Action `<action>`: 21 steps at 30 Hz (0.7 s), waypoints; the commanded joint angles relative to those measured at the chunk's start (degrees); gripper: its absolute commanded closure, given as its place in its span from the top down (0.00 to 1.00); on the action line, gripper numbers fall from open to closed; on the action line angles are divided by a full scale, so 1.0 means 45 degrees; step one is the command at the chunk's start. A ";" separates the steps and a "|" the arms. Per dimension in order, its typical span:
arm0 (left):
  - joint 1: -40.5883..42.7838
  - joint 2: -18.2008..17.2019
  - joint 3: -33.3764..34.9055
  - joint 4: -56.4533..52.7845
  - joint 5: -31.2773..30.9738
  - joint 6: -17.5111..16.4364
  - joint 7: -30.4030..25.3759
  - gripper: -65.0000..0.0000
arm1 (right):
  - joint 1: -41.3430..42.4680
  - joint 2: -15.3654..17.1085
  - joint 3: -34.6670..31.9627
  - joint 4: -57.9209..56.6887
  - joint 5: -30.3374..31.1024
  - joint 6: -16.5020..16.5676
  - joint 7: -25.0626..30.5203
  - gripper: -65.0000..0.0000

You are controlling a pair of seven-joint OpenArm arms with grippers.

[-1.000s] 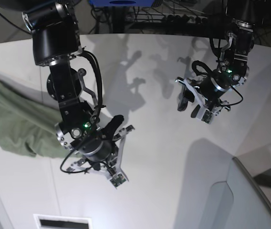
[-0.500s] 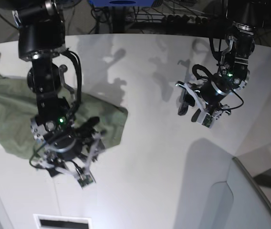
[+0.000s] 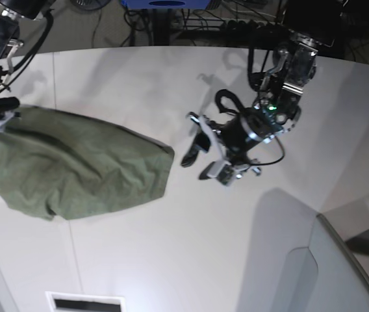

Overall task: Layout the t-shirt on the table in an organized manner, then fold the t-shirt properly
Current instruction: 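Grasp the shirt corner with the left gripper and pull it outward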

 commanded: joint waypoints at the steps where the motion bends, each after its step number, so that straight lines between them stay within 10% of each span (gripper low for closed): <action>1: -0.0490 0.0267 0.0404 -0.0196 -0.0113 -0.0048 -0.0348 0.34 | 0.0281 0.0240 0.0458 -0.0274 -0.0011 0.0018 0.0199 0.48; 4: -0.1838 0.1321 0.1850 -0.2013 -0.0113 -0.0009 -0.0367 0.00 | 0.0594 0.0709 0.1473 -0.1895 0.0634 0.0018 0.0746 0.47; 8: -0.3225 0.2611 0.2807 -0.4552 -0.0113 -0.0009 -0.0407 0.00 | 0.0633 0.1588 0.2099 -0.3634 0.1962 0.0018 0.1449 0.45; 14: -0.3753 0.3373 0.2983 -0.6701 -0.0093 -0.0009 -0.1168 0.00 | 0.0711 0.2721 0.2099 -0.5509 0.2900 -0.0002 0.1508 0.02; 21: -0.3850 0.2923 0.3003 -0.8049 -0.0093 -0.0009 -0.1188 0.00 | 0.1785 0.4088 0.2118 -0.8772 0.2997 -0.0022 0.2367 0.04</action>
